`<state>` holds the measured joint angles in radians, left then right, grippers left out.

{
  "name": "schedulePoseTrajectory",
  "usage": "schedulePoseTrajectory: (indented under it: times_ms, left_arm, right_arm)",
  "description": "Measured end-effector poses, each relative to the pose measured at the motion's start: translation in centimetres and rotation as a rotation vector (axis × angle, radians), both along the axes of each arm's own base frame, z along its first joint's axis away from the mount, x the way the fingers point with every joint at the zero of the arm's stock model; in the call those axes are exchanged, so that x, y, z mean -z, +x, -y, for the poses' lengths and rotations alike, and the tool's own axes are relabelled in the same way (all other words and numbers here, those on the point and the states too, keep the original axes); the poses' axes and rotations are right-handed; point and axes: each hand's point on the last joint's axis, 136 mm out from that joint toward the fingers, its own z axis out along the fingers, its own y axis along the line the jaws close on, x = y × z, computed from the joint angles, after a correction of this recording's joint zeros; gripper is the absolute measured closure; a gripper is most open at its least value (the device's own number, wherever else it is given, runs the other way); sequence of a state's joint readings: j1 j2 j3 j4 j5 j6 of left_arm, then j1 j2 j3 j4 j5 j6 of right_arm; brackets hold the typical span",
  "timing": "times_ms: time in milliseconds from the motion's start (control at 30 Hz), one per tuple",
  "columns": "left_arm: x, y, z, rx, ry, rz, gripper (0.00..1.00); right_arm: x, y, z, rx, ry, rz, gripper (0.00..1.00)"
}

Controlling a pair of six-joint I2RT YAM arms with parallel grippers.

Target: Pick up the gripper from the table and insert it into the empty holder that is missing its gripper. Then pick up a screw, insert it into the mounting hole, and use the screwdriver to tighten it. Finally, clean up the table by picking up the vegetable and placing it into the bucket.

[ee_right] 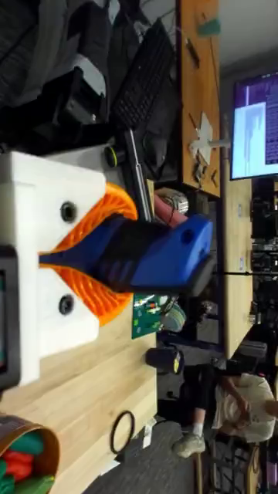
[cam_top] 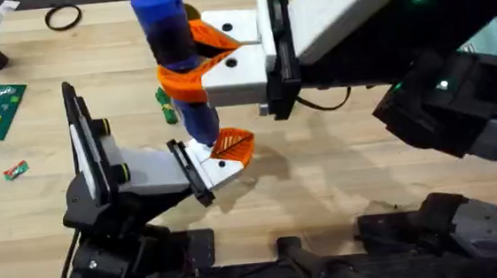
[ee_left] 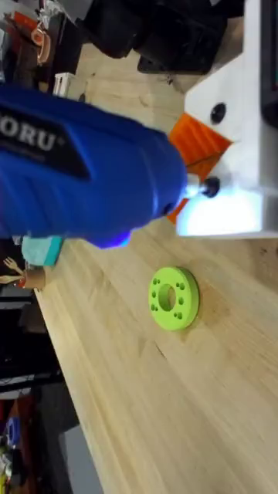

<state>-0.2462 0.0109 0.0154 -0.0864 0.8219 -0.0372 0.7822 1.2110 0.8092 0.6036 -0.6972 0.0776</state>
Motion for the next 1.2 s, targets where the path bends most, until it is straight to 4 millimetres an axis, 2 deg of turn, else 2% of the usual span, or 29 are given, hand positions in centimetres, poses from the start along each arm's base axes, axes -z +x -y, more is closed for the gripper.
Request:
schedulePoseTrajectory:
  times_ms: [867,967,1200]
  left_arm:
    - [0.0,0.0,0.0,-0.002,0.000,0.002,0.988]
    - [-0.1,0.0,0.0,-0.003,-0.001,0.007,0.988]
    - [-0.1,0.0,0.0,-0.003,-0.001,0.007,0.988]
  right_arm:
    - [-0.3,-0.3,-0.1,-0.010,0.010,0.012,0.968]
    - [-1.5,0.0,0.0,-0.005,0.030,0.008,0.968]
    - [-6.4,0.8,0.8,0.016,0.074,0.018,0.968]
